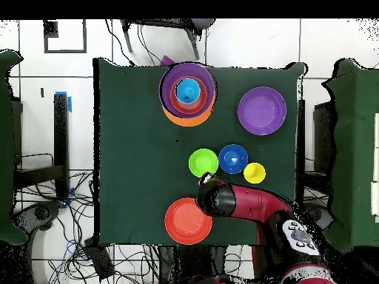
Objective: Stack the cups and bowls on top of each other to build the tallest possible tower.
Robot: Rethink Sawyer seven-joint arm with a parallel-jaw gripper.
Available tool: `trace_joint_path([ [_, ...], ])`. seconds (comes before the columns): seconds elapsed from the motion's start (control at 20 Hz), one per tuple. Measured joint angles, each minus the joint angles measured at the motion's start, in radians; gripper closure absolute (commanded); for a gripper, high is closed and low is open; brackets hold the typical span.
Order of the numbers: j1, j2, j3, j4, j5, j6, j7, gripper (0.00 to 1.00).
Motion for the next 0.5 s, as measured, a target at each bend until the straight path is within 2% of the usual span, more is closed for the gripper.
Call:
trace_joint_path([
  [0.5, 0.003, 0.054, 0.003, -0.049, 0.002, 0.0, 0.0, 0.0],
])
